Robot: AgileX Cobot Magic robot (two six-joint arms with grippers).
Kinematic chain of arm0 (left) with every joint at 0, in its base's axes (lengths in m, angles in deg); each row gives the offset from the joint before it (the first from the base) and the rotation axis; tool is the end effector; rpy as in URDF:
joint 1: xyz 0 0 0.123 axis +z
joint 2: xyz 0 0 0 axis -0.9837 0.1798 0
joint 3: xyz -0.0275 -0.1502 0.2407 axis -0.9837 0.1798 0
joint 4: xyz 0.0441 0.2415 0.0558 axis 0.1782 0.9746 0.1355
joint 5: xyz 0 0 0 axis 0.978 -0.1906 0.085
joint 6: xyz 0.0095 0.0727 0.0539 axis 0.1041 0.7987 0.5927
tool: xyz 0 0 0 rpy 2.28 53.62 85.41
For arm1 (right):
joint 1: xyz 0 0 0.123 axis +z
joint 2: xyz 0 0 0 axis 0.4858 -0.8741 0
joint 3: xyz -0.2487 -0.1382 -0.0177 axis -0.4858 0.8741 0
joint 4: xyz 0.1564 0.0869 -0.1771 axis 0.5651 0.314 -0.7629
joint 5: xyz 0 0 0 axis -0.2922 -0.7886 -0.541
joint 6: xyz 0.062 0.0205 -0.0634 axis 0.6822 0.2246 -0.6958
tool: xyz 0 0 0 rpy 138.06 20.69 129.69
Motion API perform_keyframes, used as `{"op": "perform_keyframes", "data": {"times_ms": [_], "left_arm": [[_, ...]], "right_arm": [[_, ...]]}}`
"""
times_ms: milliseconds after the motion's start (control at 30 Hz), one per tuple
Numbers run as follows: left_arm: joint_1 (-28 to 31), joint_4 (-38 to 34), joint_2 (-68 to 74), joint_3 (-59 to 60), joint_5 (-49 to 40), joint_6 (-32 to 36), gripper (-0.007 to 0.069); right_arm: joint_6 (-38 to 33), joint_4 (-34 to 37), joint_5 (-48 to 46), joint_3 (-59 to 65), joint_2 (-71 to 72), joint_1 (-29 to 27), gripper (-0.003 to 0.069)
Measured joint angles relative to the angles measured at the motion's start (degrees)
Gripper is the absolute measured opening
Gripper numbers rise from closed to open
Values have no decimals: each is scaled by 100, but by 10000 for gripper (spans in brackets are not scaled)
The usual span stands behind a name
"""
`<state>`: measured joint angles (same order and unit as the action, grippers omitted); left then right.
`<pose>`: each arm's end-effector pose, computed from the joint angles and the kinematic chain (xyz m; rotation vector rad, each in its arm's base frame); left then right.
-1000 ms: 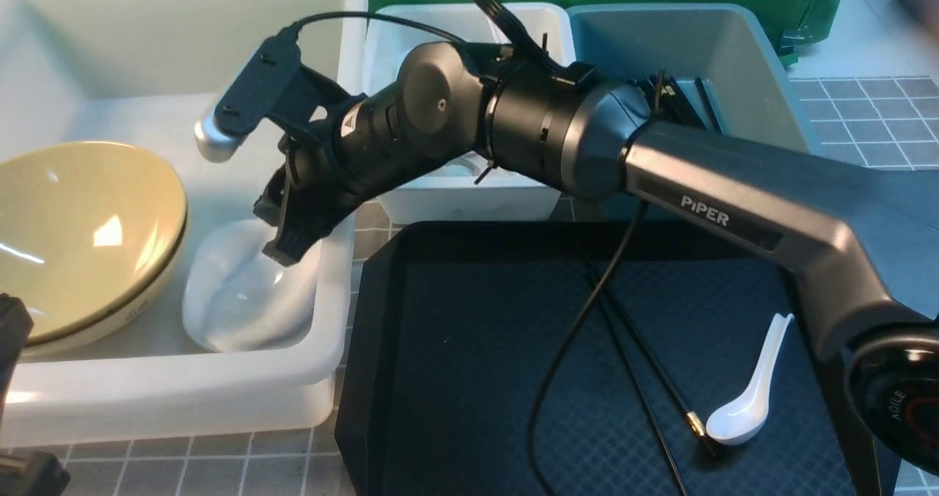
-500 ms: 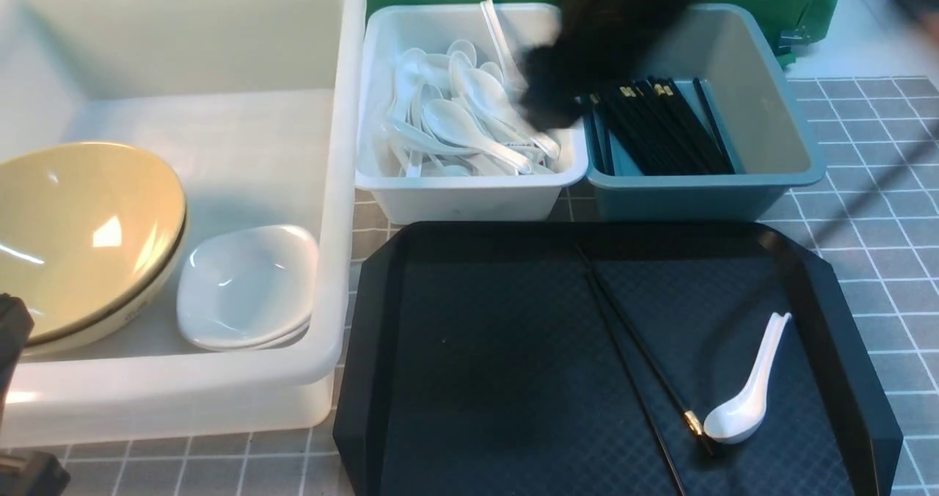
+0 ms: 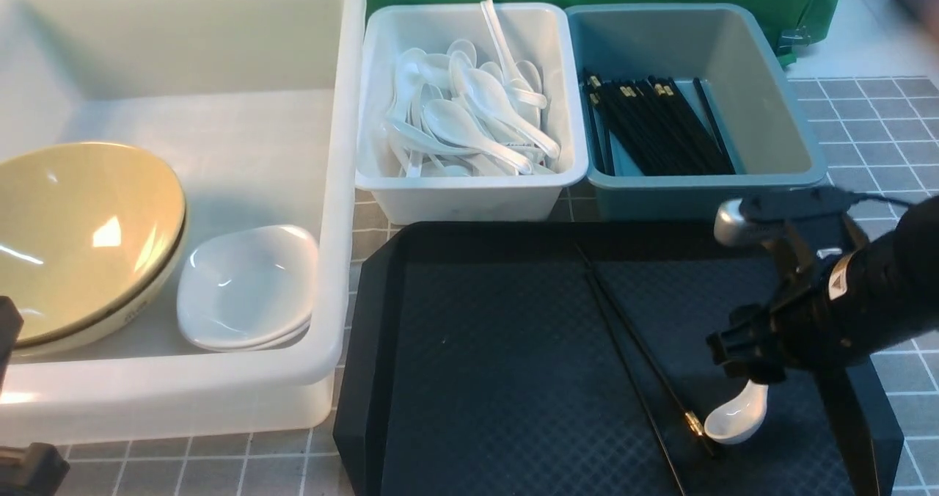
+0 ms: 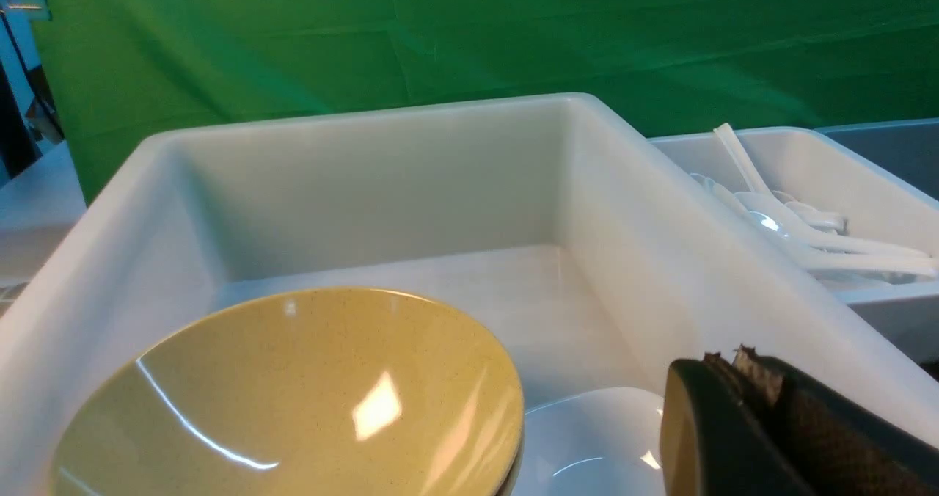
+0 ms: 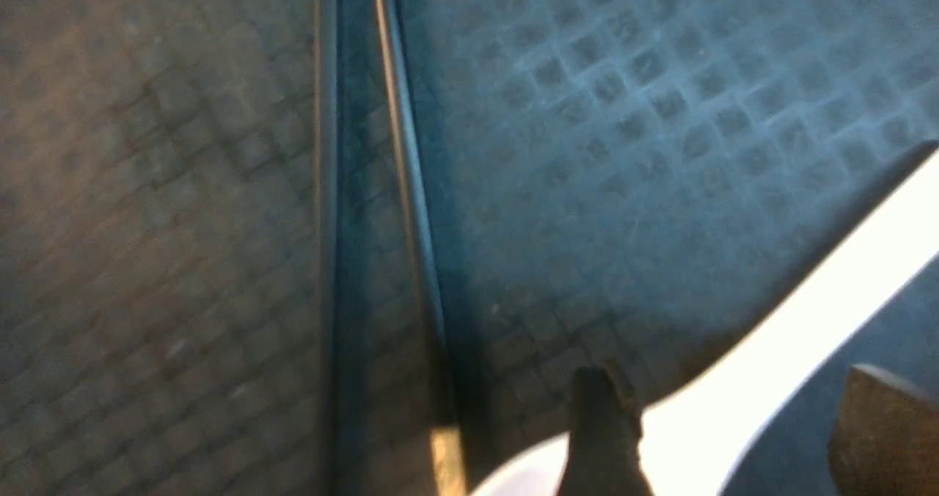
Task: On grey table put chopsticks spoon bowls plates into blue grey white boxes.
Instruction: 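Reach down and grasp the white spoon resting in the bowl with the right gripper, then place the white spoon into the bin of spoons with the right gripper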
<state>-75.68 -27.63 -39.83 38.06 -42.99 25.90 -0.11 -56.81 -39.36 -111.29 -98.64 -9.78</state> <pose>0.0630 -0.0077 0.2693 0.0739 1.6137 -0.0286 0.2585 0.0904 0.1894 -0.1857 2.7471 0.1478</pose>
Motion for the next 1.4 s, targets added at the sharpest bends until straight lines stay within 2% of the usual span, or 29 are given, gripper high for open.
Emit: {"op": "perform_keyframes", "data": {"times_ms": [400,500,567,633,833,900,967,1000,1033,1100,1200,1333,1400], "left_arm": [[0,0,0,0,5,0,-11],[0,0,0,0,5,0,-11],[0,0,0,0,5,0,-11],[0,0,0,0,5,0,-11],[0,0,0,0,5,0,-11],[0,0,0,0,5,0,-11],[0,0,0,0,5,0,-11],[0,0,0,0,5,0,-11],[0,0,0,0,5,0,-11],[0,0,0,0,5,0,-11],[0,0,0,0,5,0,-11],[0,0,0,0,5,0,-11],[0,0,0,0,5,0,-11]], "right_arm": [[211,-209,364,-37,-756,0,418],[18,-248,432,-60,-794,0,353],[-236,-285,416,-80,-772,-6,242],[-379,-244,258,-128,-717,-20,175],[-821,81,-188,-632,-166,-20,181],[-1250,558,0,-1046,9,2,181],[-1736,1058,696,-1408,23,109,181],[-2051,1286,1406,-1618,-39,256,181],[-2084,1315,1547,-1618,-55,280,181],[-2430,1513,3333,-2032,-415,557,181],[-2669,1539,4732,-2725,-1147,751,181],[-2752,1551,4613,-3712,-2142,810,226],[-2805,1551,3839,-4452,-2706,812,313]]}}
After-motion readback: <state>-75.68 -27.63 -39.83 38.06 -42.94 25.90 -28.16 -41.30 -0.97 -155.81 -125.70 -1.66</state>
